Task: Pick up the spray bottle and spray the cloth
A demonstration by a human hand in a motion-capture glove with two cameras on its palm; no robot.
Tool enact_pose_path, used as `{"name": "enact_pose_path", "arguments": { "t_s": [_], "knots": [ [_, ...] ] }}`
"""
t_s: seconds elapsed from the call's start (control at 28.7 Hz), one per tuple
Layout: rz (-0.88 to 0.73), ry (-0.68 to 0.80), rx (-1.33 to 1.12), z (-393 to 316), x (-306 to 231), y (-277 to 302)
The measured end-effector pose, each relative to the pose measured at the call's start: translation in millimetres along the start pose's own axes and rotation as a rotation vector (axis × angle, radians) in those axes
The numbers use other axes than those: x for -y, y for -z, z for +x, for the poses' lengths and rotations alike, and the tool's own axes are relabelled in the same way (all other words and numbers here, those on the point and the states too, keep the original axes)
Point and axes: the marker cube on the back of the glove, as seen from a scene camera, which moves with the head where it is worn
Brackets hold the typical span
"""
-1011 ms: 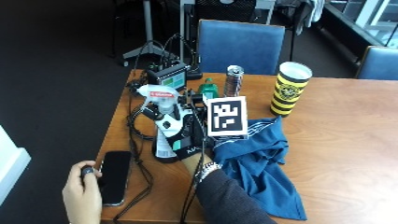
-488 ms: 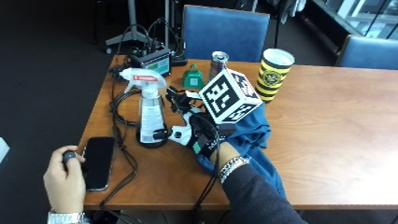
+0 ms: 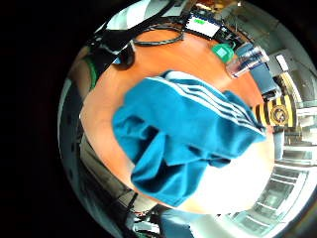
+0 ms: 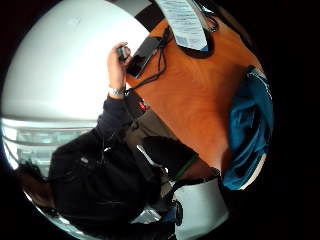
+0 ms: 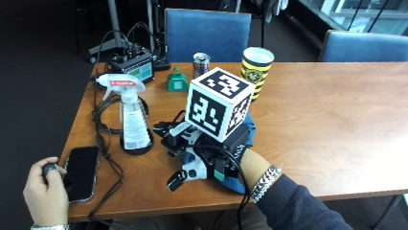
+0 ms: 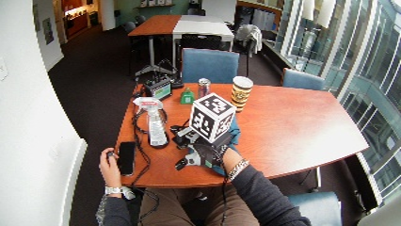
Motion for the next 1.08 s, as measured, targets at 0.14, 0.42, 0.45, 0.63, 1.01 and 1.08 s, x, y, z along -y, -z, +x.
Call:
{"name": "enact_pose_path", "arguments": {
  "t_s": [0.14,0.42,0.45,0.63,1.01,1.08],
  "knots": [
    [-0.022,0.070,-0.044,-19,-16,8],
    [-0.027,0.180,-0.076,-55,-53,26],
    [-0.020,0.190,-0.082,-58,-57,27],
    [0.035,0.235,-0.102,-77,-67,35],
    [0.036,0.266,-0.099,-88,-71,38],
    [0.035,0.266,-0.093,-88,-72,37]
  ]
}}
